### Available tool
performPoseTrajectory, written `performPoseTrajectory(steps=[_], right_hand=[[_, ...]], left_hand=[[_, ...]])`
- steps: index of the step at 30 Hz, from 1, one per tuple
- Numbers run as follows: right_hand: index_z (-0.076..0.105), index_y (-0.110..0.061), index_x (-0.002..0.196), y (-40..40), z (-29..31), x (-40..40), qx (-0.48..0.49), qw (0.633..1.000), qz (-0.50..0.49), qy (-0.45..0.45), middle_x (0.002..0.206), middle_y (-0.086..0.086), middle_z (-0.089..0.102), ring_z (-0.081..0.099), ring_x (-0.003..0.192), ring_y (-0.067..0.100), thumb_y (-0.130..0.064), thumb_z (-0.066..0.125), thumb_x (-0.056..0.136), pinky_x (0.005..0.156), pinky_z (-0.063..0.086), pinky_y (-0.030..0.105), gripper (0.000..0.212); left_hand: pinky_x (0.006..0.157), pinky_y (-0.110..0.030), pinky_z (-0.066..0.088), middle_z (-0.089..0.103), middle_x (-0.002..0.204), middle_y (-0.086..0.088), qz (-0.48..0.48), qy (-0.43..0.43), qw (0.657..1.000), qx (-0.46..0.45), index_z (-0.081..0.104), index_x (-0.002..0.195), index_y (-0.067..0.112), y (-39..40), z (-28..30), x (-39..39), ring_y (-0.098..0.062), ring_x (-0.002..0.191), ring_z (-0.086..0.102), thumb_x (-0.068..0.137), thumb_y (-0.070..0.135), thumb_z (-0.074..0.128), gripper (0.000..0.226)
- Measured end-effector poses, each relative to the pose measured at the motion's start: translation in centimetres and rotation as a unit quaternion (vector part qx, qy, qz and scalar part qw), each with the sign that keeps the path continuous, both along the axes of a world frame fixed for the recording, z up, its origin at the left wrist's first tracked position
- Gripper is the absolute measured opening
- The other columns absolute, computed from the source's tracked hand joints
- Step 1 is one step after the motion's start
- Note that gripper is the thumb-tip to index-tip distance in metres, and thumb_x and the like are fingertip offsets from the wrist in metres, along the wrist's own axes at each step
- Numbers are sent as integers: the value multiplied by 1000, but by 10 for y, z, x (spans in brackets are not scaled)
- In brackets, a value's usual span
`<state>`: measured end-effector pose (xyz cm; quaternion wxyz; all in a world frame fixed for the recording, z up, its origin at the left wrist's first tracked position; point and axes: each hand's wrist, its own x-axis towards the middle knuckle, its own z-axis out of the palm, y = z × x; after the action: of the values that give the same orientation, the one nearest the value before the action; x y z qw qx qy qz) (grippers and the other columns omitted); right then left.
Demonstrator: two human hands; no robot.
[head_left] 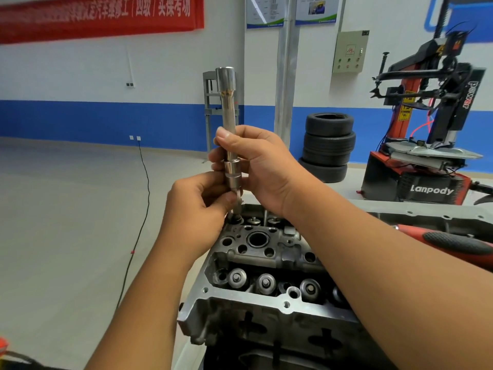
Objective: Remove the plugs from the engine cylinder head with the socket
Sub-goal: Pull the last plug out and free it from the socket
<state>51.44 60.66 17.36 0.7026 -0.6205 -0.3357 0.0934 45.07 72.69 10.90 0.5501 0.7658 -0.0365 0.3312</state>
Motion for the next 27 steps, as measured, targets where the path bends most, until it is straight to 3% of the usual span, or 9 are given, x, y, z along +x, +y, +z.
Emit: performPoseTrajectory(steps=[5, 7, 11, 15, 18, 21, 24, 27], right_hand=[[66, -14, 97, 1, -2, -1, 24, 1000, 6, 0, 86, 6, 74, 71, 81, 22, -25, 72, 97, 75, 60, 40, 13], [63, -15, 98, 0, -2, 0, 28, 1000, 3, -6, 89, 6, 75, 71, 81, 22, -25, 71, 97, 74, 60, 38, 13], [65, -16, 103, 0, -2, 1, 4, 1000, 7, -18, 95, 5, 78, 71, 85, 18, -30, 62, 104, 81, 58, 41, 15], [71, -17, 107, 2, -1, -2, -7, 999, 30, -12, 97, 5, 77, 69, 89, 18, -36, 57, 106, 86, 57, 41, 23], [63, -15, 105, 1, -2, -3, 6, 999, 36, -18, 94, 8, 77, 71, 85, 22, -35, 66, 100, 83, 58, 43, 21], [58, -15, 95, 2, -2, -3, 0, 999, 36, -23, 91, 7, 77, 71, 80, 22, -34, 64, 102, 77, 57, 41, 21], [57, -17, 92, 4, -1, -3, 10, 999, 36, -6, 85, 6, 75, 69, 76, 21, -35, 66, 101, 72, 56, 35, 21], [57, -18, 90, 2, -1, -3, 35, 999, 33, -5, 78, 5, 72, 66, 70, 21, -33, 74, 94, 66, 55, 33, 22]], left_hand=[[83, -37, 62, 80, 83, 13, 32, -23, 999, -10, 75, 89, 36, 1, -1, 1, -7, 80, 77, 79, 10, 89, 31], [83, -34, 61, 80, 86, 14, 12, -19, 1000, -16, 75, 92, 37, 3, -1, 0, -5, 83, 77, 84, 9, 85, 31], [89, -39, 62, 81, 93, 9, -29, -3, 999, -20, 76, 98, 31, 0, 0, 0, -11, 90, 78, 94, -4, 69, 36], [84, -39, 62, 79, 85, 13, 27, -6, 1000, -14, 75, 92, 33, 2, 1, 0, -6, 82, 76, 88, 4, 80, 30], [75, -28, 60, 77, 82, 17, 55, -20, 998, 6, 73, 89, 37, 1, -4, -2, -4, 77, 74, 82, 21, 88, 23], [69, -11, 54, 78, 84, 20, 27, -22, 999, 17, 73, 93, 36, -1, -8, -3, 1, 80, 74, 91, 14, 80, 23], [79, -23, 59, 80, 89, 12, -11, -2, 1000, 8, 73, 98, 31, -2, -8, 0, -8, 86, 76, 98, 5, 68, 26], [76, -27, 58, 79, 83, 11, 6, -9, 1000, 7, 75, 98, 32, -6, -7, 0, -7, 79, 76, 94, 12, 76, 20]])
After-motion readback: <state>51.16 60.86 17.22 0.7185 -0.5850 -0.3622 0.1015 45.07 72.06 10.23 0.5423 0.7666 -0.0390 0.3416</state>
